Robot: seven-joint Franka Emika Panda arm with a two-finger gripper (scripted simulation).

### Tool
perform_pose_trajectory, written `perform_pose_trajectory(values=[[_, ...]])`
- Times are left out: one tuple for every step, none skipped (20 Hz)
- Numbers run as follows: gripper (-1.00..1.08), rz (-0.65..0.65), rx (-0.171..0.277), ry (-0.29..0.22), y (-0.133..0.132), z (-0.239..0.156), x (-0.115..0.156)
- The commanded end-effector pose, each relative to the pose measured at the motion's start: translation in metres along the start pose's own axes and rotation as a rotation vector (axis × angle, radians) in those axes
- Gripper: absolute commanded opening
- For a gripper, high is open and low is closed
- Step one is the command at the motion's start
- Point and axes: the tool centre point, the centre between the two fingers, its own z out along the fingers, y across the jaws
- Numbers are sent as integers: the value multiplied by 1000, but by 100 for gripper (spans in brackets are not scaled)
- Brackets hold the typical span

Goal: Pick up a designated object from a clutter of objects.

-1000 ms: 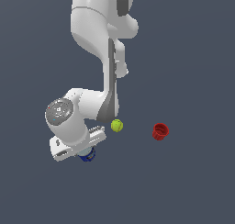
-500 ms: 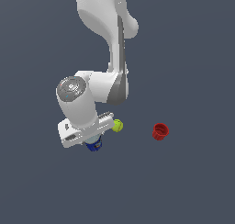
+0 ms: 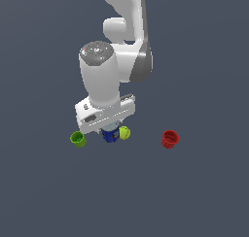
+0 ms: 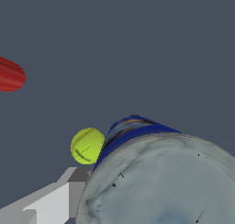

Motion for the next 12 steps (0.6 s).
perform_pose_trajectory(values=[[-100, 0, -3, 3, -18, -19, -5], [-100, 0, -3, 3, -25, -26, -7], [-100, 0, -4, 3, -32, -33, -9], [-100, 0, -4, 3, -39, -41, -12], [-100, 0, -4, 3, -47, -48, -14], [-100, 0, -4, 3, -54, -55, -16], [-100, 0, -5, 3, -62, -62, -18], [-100, 0, -5, 3, -69, -70, -21], [-100, 0, -5, 3, -77, -77, -23], [-100, 0, -5, 3, -85, -85, -25], [-100, 0, -6, 3, -93, -93, -28], [-100, 0, -6, 3, -101, -101, -30]])
